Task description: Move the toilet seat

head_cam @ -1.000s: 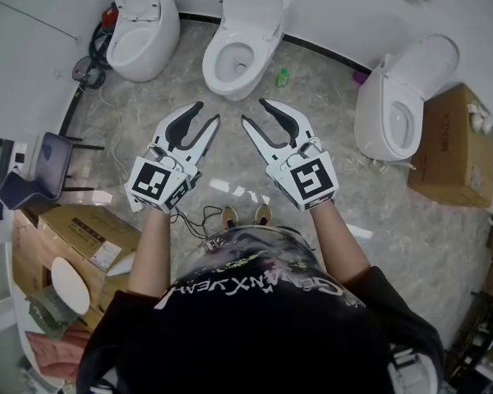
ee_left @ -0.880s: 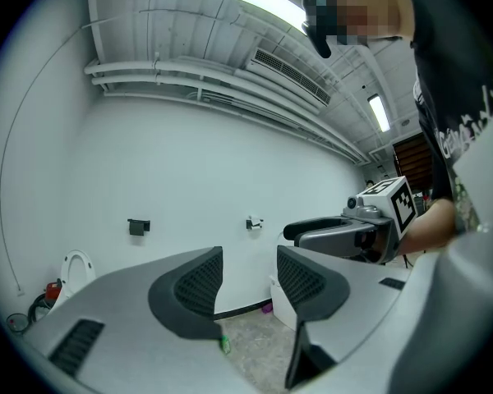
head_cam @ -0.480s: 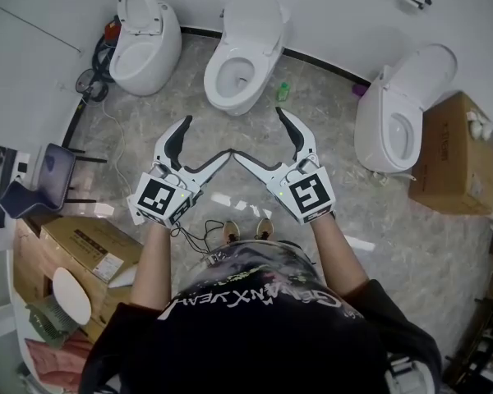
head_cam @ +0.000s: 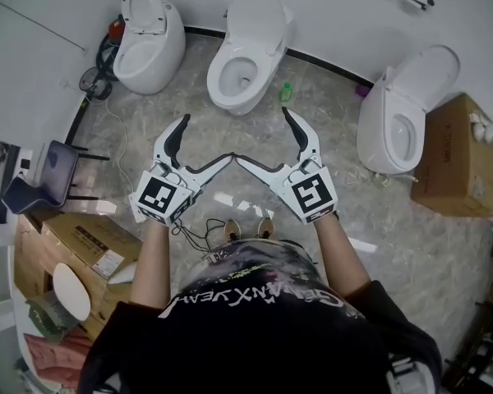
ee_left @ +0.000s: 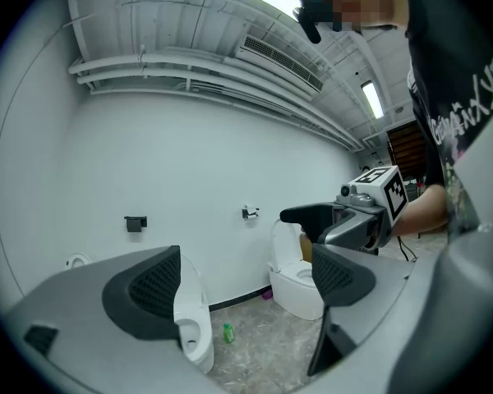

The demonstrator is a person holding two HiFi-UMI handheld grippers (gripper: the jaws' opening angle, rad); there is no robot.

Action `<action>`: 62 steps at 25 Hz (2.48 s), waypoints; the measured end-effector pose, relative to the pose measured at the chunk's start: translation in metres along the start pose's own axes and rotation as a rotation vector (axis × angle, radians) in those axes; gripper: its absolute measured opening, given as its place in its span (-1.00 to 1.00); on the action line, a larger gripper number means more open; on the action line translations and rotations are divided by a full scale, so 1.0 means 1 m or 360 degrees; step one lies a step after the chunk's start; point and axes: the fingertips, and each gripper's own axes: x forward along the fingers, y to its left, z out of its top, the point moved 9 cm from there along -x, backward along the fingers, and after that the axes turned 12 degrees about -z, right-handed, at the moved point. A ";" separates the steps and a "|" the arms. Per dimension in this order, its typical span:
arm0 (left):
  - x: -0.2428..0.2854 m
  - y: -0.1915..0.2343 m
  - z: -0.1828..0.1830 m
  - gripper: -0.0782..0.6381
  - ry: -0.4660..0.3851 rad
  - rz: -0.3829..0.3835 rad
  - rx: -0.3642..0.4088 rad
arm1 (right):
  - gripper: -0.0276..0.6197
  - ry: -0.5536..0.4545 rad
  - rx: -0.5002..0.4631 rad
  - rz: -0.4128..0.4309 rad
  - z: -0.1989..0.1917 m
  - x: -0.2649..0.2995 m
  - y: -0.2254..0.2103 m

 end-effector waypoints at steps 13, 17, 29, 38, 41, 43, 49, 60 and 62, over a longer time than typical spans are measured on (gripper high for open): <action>0.018 -0.038 0.001 0.57 0.0036 0.0073 0.0026 | 0.71 -0.0055 -0.0051 0.0060 -0.014 -0.029 -0.019; 0.026 -0.049 -0.002 0.56 0.0047 0.0110 0.0038 | 0.71 -0.0050 -0.0063 0.0070 -0.022 -0.039 -0.030; 0.045 -0.027 -0.007 0.56 0.0043 0.0164 0.0064 | 0.71 -0.0100 -0.0115 0.0072 -0.033 -0.016 -0.051; 0.072 0.048 -0.018 0.56 0.0048 0.0165 0.0071 | 0.71 -0.0036 -0.0120 0.0074 -0.035 0.062 -0.073; 0.082 0.081 -0.026 0.56 0.0061 0.0145 0.0050 | 0.71 -0.0012 -0.0120 0.0072 -0.038 0.096 -0.082; 0.088 0.106 -0.032 0.56 0.0066 0.0135 0.0038 | 0.71 0.0002 -0.0117 0.0067 -0.040 0.121 -0.087; 0.105 0.192 -0.050 0.56 0.0017 0.0110 -0.0054 | 0.71 0.0037 -0.0091 0.0047 -0.044 0.203 -0.104; 0.136 0.333 -0.065 0.56 -0.0198 0.0019 -0.0386 | 0.71 0.0015 0.0120 -0.0032 -0.037 0.330 -0.147; 0.141 0.346 -0.069 0.56 -0.0277 0.0018 -0.0484 | 0.71 0.0013 0.0253 -0.0030 -0.042 0.339 -0.156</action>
